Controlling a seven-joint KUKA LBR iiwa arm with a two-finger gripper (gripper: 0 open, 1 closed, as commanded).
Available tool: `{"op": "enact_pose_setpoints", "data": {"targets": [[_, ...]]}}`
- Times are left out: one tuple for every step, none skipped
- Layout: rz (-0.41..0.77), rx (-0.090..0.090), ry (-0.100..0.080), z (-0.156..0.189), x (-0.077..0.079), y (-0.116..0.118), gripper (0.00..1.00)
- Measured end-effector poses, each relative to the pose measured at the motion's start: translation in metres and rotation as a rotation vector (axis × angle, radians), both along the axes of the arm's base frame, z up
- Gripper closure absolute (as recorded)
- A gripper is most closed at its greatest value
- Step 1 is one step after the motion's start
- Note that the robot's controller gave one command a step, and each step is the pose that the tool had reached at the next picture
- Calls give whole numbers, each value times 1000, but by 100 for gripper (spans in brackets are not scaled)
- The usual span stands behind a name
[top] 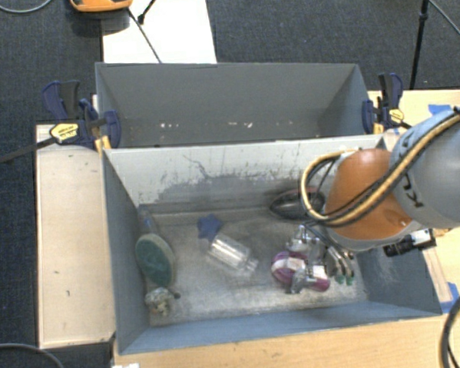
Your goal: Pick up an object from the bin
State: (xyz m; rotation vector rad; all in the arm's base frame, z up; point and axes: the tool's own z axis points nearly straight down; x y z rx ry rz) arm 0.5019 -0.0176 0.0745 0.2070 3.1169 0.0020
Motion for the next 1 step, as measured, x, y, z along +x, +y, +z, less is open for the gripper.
{"op": "enact_pose_setpoints", "data": {"targets": [[43,-1,7,158,25,4,100]]}}
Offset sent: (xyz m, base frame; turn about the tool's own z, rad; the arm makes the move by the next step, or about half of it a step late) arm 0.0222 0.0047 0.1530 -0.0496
